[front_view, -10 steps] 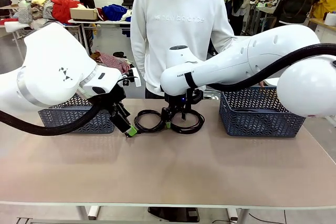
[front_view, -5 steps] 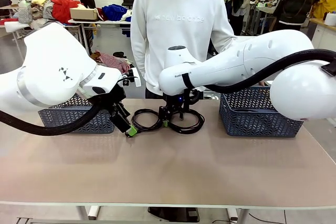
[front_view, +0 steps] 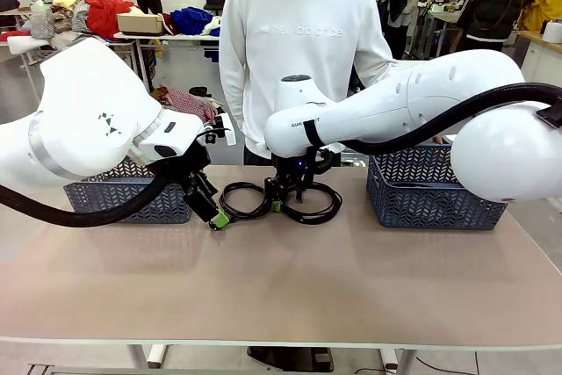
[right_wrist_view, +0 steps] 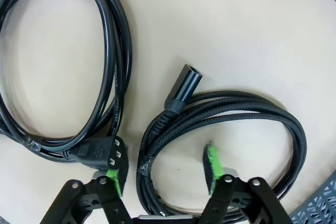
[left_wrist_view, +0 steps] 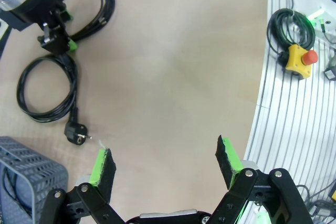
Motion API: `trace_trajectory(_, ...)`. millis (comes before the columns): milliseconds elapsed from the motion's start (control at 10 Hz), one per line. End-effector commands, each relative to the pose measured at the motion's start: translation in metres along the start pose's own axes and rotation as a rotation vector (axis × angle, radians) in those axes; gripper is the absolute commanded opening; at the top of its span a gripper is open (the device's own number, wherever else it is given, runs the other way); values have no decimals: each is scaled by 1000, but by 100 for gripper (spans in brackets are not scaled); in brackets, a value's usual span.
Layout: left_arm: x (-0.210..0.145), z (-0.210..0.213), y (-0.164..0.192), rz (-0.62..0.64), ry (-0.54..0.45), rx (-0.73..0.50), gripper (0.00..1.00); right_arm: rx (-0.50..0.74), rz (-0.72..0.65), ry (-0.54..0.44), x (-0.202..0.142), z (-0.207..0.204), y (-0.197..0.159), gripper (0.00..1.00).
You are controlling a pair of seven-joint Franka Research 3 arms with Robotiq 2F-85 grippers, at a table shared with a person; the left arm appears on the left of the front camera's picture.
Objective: Organize the cables according to human instructions.
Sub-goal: Pick up a bundle of cables and place it in the basket indicated by the human.
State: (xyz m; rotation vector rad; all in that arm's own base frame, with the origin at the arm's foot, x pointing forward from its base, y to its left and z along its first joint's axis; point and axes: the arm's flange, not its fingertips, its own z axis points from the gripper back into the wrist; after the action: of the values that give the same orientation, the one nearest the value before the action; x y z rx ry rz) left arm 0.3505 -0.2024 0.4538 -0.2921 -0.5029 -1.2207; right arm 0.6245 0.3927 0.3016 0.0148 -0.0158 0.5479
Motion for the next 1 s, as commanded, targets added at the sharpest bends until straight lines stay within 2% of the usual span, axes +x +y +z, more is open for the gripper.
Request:
trace_trajectory(0,-2,0,-1,3,0,5,100,29,-44,8,2,3,1,44)
trace_trajectory(100,-2,0,-1,3,0,5,100,35,-55,5,1,3,0,43)
trace_trajectory(200,-2,0,-1,3,0,5,100,42,-61,4,0,3,-2,25)
trace_trajectory(300,-2,0,-1,3,0,5,100,49,-73,4,-2,2,-4,24)
trace_trajectory(400,-2,0,-1,3,0,5,100,54,-78,8,-2,1,-5,6)
trace_trajectory(600,-2,0,-1,3,0,5,100,78,-90,19,-4,-3,-7,0)
trace_trajectory(900,-2,0,-1,3,0,5,100,115,-139,16,-10,-5,-16,0)
